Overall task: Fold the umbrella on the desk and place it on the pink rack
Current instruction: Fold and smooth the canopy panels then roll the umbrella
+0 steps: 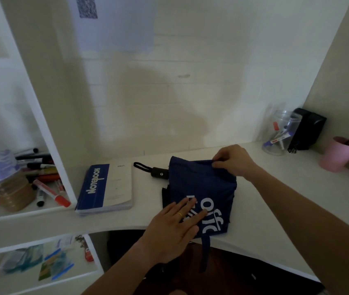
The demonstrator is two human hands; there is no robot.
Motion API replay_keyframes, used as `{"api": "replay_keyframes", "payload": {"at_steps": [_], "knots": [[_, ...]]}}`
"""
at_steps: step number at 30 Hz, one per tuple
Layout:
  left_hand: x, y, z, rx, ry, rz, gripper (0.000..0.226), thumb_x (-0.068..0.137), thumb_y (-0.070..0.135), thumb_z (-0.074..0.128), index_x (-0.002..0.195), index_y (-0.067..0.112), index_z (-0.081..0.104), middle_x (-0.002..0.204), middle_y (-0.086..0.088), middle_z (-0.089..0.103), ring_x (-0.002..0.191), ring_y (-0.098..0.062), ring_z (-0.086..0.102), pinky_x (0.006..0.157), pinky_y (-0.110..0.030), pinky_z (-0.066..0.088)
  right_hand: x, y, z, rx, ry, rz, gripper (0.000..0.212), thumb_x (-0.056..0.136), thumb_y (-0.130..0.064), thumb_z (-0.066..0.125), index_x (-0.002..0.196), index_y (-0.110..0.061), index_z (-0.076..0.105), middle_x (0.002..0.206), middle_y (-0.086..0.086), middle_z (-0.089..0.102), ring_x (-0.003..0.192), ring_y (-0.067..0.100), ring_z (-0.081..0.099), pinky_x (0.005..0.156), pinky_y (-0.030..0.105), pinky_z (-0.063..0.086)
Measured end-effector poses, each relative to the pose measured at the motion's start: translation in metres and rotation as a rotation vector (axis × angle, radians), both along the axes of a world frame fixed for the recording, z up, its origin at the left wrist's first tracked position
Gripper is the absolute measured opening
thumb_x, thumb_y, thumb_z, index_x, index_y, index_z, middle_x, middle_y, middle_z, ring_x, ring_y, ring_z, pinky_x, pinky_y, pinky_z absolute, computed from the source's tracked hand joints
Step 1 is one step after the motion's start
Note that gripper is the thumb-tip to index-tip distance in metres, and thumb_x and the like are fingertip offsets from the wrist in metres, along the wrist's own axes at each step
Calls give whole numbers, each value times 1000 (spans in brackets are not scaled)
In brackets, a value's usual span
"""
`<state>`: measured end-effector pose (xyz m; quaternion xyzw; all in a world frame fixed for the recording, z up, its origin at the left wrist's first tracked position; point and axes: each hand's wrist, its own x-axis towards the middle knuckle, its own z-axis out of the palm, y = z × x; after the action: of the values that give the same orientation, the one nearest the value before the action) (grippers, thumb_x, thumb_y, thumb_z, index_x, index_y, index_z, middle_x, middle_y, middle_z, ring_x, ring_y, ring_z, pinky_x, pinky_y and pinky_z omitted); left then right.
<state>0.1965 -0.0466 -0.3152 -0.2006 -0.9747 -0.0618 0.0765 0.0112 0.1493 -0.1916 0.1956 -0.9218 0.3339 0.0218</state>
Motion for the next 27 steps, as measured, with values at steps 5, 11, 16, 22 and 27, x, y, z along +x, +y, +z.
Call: {"api": "replay_keyframes", "payload": {"at_steps": [5,11,16,22,27], "knots": [[-3,-2,-8,0,59,-5,51,108,50,9,157,47,-3,169,6,-7,156,-12,-8,127,-39,5,36,10,20,-480,-139,188,13,81,6,75,76,-1,65,103,7,78,96,19,74,78,29,61],[-3,-2,-8,6,79,-6,51,108,49,11,159,44,3,170,4,-1,156,-15,-1,127,-39,6,54,33,20,-443,-180,103,76,68,-10,90,133,-27,56,137,-7,57,122,15,57,96,39,55],[-5,-2,-11,-14,113,-4,52,108,49,12,159,41,11,169,0,11,156,-19,12,125,-44,18,59,24,8,-169,-189,-21,109,62,-14,95,152,-26,34,141,8,53,121,26,56,94,44,55],[-2,1,-3,-30,67,3,54,105,51,6,159,43,4,170,1,4,157,-18,4,126,-43,13,68,14,13,-205,-341,-52,102,63,-3,91,150,-16,39,136,13,59,109,27,62,82,34,52],[-1,0,-5,-11,107,2,52,107,49,11,159,41,14,170,-2,13,156,-21,12,125,-44,19,80,8,8,82,-272,3,77,65,-6,89,135,-10,57,118,12,69,103,29,66,91,43,56]]}}
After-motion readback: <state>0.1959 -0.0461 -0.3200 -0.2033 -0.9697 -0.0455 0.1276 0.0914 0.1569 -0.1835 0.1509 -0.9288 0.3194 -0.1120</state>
